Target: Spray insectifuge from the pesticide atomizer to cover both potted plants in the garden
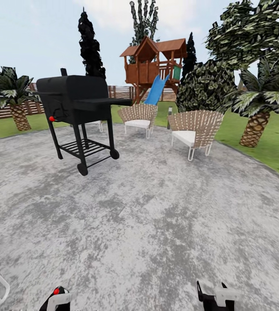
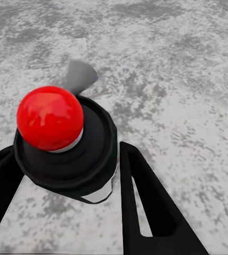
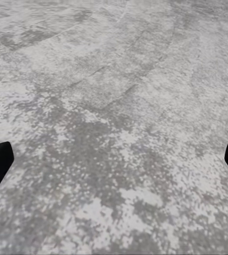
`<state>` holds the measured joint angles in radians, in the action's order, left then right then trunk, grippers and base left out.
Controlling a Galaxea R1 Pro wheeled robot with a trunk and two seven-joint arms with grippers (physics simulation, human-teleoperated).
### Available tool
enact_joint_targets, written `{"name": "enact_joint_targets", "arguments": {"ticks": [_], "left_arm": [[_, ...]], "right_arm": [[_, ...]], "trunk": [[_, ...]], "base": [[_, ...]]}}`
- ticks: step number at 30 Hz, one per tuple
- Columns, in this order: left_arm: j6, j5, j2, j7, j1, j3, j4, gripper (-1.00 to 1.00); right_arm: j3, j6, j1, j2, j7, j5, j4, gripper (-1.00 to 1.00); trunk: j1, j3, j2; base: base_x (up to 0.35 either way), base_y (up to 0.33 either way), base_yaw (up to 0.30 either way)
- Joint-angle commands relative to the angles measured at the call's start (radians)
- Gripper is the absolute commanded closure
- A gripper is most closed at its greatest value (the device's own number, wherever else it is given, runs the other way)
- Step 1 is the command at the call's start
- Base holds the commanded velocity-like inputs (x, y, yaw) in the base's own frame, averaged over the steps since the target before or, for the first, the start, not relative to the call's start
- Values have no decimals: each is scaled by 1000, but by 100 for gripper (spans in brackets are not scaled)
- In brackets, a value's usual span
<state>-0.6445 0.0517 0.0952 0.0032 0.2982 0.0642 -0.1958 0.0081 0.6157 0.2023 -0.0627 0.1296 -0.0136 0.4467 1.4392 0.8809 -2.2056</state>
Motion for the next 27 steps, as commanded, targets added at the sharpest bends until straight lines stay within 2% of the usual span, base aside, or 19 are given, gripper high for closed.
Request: {"name": "enact_joint_targets", "arguments": {"ticks": [1,14,27], "left_arm": [[-3,5,0,-2,1,0,1,100],[-1,5,0,-2,1,0,0,100],[0,5,0,-2,1,0,-1,100]], "right_arm": [[1,2,0,0,4,-2,0,-100],[1,2,1,0,3,-2,0,-100],[1,2,0,0,4,-2,0,-100]], "trunk": [[0,0,0],[0,-13,0],[0,-21,0]], "base": [[0,0,220],[10,-5,220],[223,-154,257]]}}
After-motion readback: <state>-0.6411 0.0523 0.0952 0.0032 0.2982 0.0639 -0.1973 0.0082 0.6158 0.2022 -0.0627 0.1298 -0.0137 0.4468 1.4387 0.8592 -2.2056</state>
